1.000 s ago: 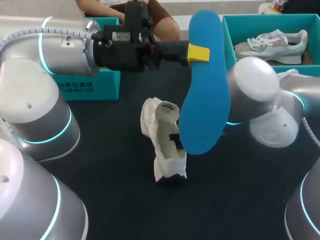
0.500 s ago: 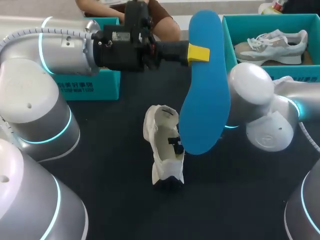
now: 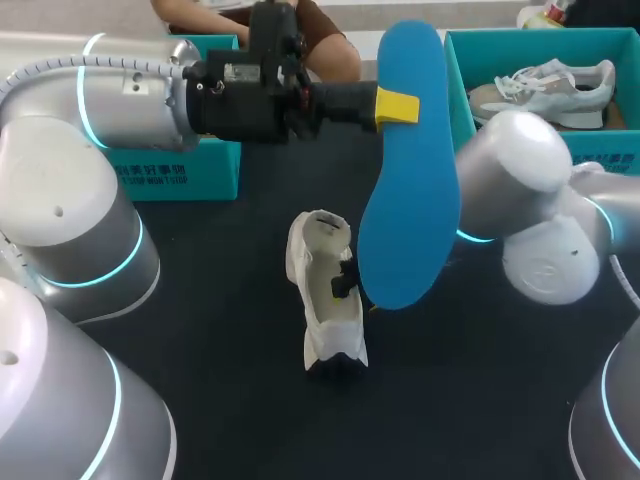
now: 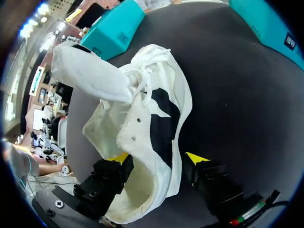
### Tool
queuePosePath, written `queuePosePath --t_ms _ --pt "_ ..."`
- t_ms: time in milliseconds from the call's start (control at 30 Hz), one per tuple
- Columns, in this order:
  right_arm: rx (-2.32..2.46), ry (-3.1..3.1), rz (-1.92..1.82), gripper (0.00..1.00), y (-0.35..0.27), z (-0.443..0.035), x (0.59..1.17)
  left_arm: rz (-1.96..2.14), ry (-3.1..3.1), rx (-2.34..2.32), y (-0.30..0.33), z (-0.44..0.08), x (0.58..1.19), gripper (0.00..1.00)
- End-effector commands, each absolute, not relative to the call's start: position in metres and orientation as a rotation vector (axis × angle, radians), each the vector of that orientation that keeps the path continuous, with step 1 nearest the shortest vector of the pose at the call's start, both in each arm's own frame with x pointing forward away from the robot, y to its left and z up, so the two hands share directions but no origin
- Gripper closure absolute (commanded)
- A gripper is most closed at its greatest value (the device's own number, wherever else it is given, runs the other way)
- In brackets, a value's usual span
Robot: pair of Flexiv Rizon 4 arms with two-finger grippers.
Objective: Take the shoe out of the shoebox, open the shoe tongue, remove and reinsert the insole, then place the shoe into the shoebox
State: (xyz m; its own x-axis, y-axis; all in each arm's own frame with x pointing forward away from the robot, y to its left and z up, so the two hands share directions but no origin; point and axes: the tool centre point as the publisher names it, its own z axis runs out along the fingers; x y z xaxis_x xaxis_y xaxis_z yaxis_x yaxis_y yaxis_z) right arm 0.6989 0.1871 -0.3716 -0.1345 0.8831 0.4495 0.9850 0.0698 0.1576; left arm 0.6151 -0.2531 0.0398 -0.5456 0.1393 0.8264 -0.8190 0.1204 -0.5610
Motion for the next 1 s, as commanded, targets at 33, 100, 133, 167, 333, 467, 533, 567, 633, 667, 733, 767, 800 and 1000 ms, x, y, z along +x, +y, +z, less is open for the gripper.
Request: queuePosePath --t_ms 33,100,133,167,333,467,533,567,633,667,733,767,800,1000 --pt "-1.847 -2.044 -0.722 0.0 0.161 -0.347 0.686 1.539 -1.614 0.68 -0.253 0.039 0.614 1.0" --pt "-1.84 -1.997 -0.8 0.0 0.158 -0.341 0.685 1.539 -1.614 0.68 -0.253 0.039 0.614 1.0" --pt "-1.84 -1.997 -0.8 0.0 0.158 -0.341 0.685 1.539 -1.614 0.68 -0.253 0.039 0.614 1.0" --pt "-1.84 -1.997 -0.8 0.0 0.158 -0.341 0.685 1.539 -1.614 0.68 -0.253 0.039 0.614 1.0" --pt "-1.84 -1.997 -0.8 0.0 0.158 -0.341 0.685 1.539 -1.614 0.68 -0.253 0.039 0.614 1.0" --pt "-1.84 -1.997 -0.8 0.0 0.158 -0.341 0.685 1.539 -1.614 0.68 -0.253 0.039 0.614 1.0" --pt "-1.84 -1.997 -0.8 0.0 0.158 -0.341 0.685 1.539 -1.614 0.68 -0.253 0.039 0.614 1.0" --pt "-1.817 -1.958 -0.862 0.0 0.157 -0.332 0.688 1.539 -1.614 0.68 -0.253 0.039 0.614 1.0" --pt "-1.812 -1.906 -0.926 0.0 0.152 -0.314 0.69 1.539 -1.614 0.68 -0.253 0.039 0.614 1.0" --pt "-1.795 -1.86 -0.965 0.0 0.149 -0.307 0.691 1.539 -1.614 0.68 -0.253 0.039 0.614 1.0" --pt "-1.749 -1.794 -1.037 0.0 0.141 -0.293 0.691 1.539 -1.614 0.68 -0.253 0.039 0.614 1.0" --pt "-1.74 -1.78 -1.039 0.0 0.139 -0.289 0.691 1.539 -1.614 0.68 -0.253 0.039 0.614 1.0" --pt "-1.716 -1.767 -1.039 0.0 0.135 -0.282 0.691 1.539 -1.614 0.68 -0.253 0.039 0.614 1.0" --pt "-1.52 -1.643 -1.122 0.0 0.129 -0.257 0.695 1.539 -1.614 0.68 -0.253 0.039 0.614 1.0"
